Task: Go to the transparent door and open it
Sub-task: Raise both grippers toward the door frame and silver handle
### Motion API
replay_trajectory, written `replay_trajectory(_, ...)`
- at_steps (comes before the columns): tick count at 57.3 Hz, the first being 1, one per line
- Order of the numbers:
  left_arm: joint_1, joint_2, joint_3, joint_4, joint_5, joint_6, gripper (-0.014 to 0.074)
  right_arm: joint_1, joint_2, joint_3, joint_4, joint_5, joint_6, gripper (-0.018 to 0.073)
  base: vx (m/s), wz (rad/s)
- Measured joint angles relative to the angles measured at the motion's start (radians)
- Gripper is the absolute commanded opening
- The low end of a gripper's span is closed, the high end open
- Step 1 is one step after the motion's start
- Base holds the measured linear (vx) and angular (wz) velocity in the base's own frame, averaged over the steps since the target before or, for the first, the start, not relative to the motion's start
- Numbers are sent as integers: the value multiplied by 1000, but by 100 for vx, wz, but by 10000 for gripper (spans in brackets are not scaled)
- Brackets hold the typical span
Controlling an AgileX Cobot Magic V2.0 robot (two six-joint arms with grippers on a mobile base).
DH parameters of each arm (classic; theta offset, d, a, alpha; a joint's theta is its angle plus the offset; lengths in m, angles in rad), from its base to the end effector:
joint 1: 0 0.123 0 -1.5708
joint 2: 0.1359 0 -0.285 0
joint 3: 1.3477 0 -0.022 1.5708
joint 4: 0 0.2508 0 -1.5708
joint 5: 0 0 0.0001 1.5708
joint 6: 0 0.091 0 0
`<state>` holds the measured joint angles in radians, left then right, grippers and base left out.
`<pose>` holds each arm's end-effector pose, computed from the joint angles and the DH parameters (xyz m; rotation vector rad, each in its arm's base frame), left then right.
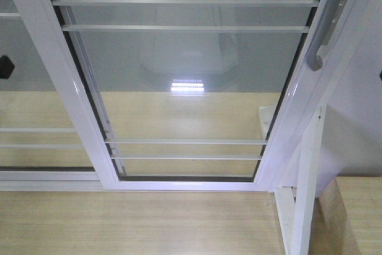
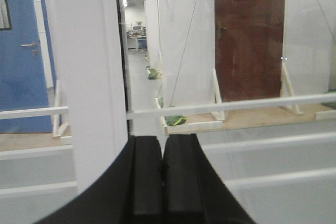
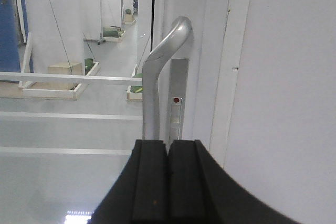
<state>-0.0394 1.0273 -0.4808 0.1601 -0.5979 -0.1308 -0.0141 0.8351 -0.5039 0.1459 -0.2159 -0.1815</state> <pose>0.2110 -0.0165 0.3051 0.1035 1.4357 -0.0954 0.1787 -0.0053 0.3162 0.0043 1.6015 -0.0661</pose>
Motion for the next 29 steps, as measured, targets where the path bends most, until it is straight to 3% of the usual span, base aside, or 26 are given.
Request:
replay_trajectory(9, 0, 121, -51, 1, -71, -66, 3, 0, 137, -45, 0, -83, 0, 11, 0, 0)
replay_trajectory(29, 0, 149, -54, 10, -116, -85, 8, 0, 190, -48, 0, -122, 8, 20, 0, 0)
